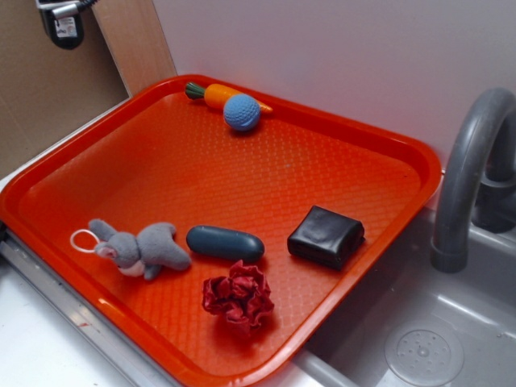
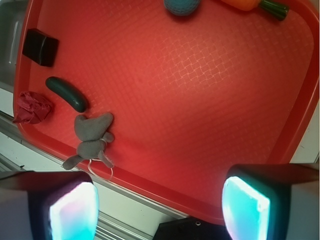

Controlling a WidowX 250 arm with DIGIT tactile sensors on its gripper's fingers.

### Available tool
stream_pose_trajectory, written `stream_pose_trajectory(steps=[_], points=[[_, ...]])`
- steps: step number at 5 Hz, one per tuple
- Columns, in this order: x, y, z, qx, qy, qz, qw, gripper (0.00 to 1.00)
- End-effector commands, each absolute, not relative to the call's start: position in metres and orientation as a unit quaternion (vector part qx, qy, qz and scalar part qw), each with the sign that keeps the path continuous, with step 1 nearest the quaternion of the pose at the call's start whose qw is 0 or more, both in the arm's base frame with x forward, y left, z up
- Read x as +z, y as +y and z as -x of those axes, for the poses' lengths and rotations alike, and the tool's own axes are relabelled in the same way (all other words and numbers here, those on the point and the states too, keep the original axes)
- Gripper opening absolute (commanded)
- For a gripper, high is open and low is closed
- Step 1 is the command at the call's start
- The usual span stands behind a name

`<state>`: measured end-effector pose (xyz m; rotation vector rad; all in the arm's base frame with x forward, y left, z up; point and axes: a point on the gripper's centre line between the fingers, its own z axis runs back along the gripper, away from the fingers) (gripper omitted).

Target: Grab the blue ball.

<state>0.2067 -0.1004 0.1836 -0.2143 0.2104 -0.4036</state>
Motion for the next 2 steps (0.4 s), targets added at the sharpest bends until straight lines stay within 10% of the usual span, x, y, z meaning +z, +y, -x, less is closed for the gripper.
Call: stream_pose_trajectory(steps=[1,2], points=[[0.184,-0.1,-0.207,-0.2,0.104,0.106,0.969,1.0],[0.172,-0.124,-0.231,-0.157,0.064,0.085,0.982,1.0]])
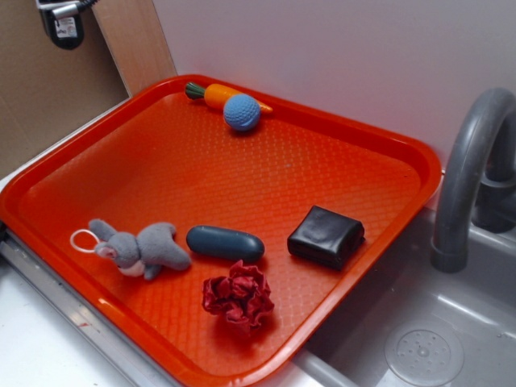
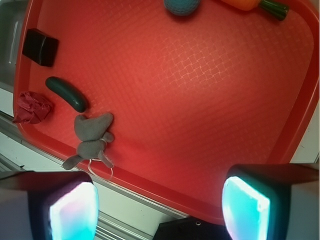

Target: Grab the blue ball.

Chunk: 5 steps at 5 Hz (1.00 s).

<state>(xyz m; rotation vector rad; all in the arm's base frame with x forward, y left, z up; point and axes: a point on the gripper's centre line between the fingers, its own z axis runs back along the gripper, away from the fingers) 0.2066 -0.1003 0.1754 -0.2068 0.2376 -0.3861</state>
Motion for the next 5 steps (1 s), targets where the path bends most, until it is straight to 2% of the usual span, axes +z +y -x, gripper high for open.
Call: stream_pose_trajectory(steps=[1,2,3,4,5], points=[[0.155,-0.142,-0.257,-0.137,0.024,0.124,0.982,1.0],[0.139,-0.163,-0.276,-0.132,-0.026,0.14,0.981,1.0],[0.13,-0.169,-0.279,-0.137,-0.103,0.198,0.965,1.0],[0.108,-0.168,-0.29,-0.099,-0.11,0.184,0.972,1.0],[0.092,-0.162,-0.303,-0.063,-0.114,0.189,0.973,1.0]])
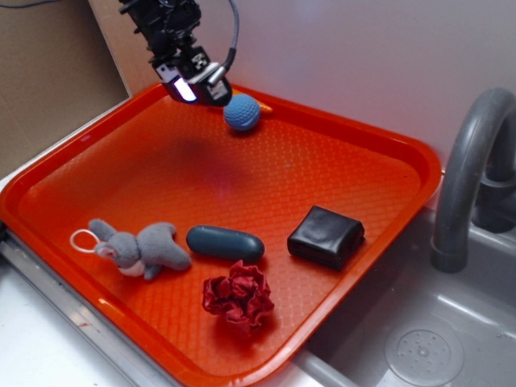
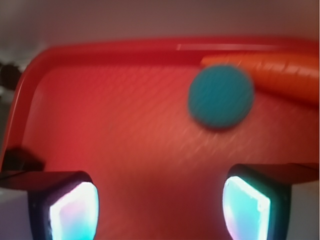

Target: Grab the blue ball.

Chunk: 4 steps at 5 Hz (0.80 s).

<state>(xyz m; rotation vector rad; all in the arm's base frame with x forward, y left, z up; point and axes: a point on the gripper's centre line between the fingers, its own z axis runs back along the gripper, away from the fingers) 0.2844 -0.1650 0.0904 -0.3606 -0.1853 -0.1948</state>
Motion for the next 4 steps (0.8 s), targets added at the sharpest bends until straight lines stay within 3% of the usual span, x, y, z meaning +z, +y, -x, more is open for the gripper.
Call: stream_pose_trajectory(steps=[1,3,4], points=[[0.086,-0.158,-0.318,-0.042,-0.116,0.187,0.975,1.0],[0.058,-0.153,-0.341,-0.025,-0.082,0.165,0.983,1.0],[0.054,-0.167,-0.346,-0.054,-0.065,0.137,0.987,0.0]])
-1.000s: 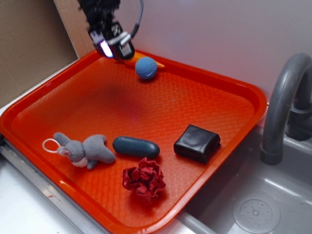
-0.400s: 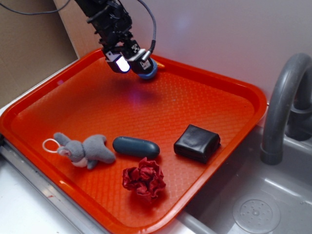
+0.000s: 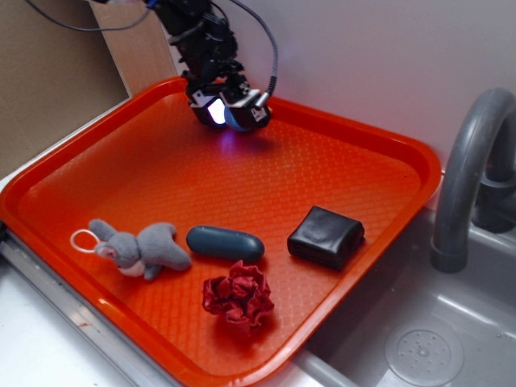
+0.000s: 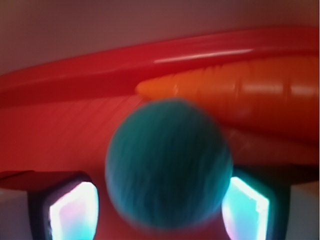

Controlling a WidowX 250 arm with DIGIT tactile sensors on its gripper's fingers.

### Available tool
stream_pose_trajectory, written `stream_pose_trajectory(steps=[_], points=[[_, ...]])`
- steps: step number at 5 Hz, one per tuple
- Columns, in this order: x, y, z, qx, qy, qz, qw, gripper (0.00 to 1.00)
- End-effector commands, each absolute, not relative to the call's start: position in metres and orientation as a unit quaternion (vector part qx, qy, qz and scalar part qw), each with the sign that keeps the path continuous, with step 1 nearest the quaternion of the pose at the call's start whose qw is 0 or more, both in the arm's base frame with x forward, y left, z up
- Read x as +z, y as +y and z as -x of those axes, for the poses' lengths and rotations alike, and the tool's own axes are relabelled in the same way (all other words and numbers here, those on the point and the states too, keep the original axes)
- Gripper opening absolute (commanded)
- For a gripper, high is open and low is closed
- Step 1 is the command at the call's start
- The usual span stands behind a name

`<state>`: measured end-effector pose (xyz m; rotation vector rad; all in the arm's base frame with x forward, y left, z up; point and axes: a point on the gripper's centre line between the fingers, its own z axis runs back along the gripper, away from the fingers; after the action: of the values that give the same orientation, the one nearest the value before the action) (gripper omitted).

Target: Grab the blue ball.

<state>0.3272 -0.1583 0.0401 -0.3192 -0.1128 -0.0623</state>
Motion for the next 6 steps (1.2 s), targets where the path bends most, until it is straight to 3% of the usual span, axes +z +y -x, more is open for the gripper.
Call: stream_pose_trajectory(steps=[1,3,4,6], points=[[0.06,-0.183,-0.341,-0.076,-0.056,0.12,0.988,0.0],[0.118,-0.202,-0.299,-0.128,-0.004,0.047,0.991,0.0],[0.149,-0.201,-0.267,-0.101,0.017,0.093,0.99,0.0],[0.186,-0.212,-0.228,-0.083,0.023,0.097,0.992,0.0]])
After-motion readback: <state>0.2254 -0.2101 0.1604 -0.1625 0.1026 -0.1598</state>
